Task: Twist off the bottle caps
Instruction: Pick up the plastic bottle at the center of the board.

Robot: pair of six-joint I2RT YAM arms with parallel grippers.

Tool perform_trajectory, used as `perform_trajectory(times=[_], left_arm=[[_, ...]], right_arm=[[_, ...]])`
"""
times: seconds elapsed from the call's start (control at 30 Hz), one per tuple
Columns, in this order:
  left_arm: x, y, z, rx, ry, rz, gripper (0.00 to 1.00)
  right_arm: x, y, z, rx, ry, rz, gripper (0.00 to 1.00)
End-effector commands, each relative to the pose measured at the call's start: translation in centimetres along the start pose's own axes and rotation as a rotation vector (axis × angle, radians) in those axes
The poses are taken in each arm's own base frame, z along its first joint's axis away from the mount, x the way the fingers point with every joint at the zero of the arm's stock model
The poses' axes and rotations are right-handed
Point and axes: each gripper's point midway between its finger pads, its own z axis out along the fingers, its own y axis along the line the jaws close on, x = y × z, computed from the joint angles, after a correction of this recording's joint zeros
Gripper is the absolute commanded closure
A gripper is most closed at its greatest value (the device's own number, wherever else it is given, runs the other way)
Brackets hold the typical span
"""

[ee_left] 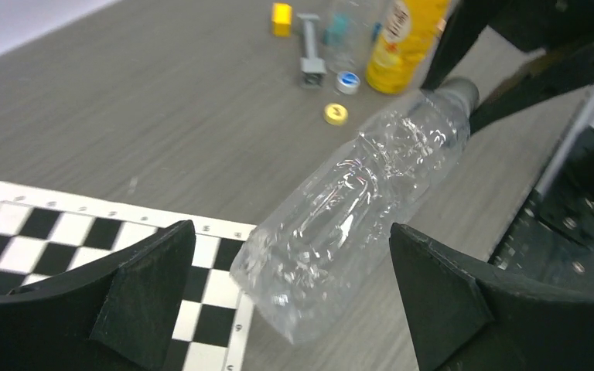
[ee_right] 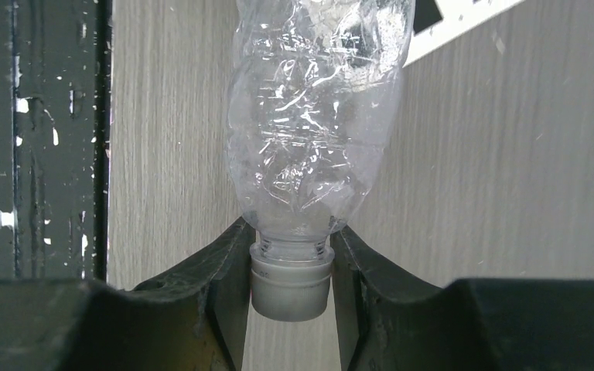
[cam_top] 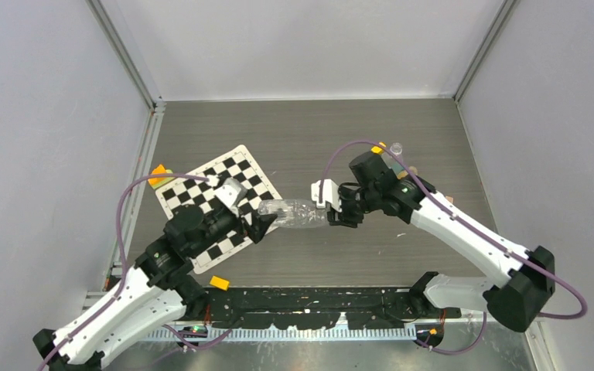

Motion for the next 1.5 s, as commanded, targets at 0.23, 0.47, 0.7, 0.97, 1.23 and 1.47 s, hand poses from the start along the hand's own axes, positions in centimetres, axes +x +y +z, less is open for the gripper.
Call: perform_trajectory(times=[0.23, 0.47, 0.7, 0.97, 1.23, 1.47], left_arm=[[-0.2, -8.1, 0.6, 0.483, 0.052, -0.015, 0.00], [2.0, -10.1, 1.8, 0.622, 0.195, -0.069, 0.14], [3.4, -10.0, 3.1, 0.614, 0.263, -0.107, 0.36], [5.0, -9.7, 2.8, 0.606, 0.322, -0.093, 0.49], [5.0, -9.9, 3.1, 0.616, 0.297, -0.096, 0.89], [4.5, -8.2, 3.0, 0.503, 0.232, -0.052, 1.00]], right_arm=[[-2.6, 2.9, -2.1, -0.103, -0.135, -0.237, 1.00], [-3.2, 2.6, -1.9, -0.092, -0.132, -0.262, 1.00], [-3.9, 2.0, -1.4, -0.097, -0.097, -0.297, 1.00], [-5.1, -0.3, -1.4, 0.037, -0.138, -0.339, 1.00], [-6.3, -1.9, -1.7, 0.128, -0.175, -0.352, 0.92], [-7.4, -3.1, -1.8, 0.275, -0.296, -0.316, 0.52]])
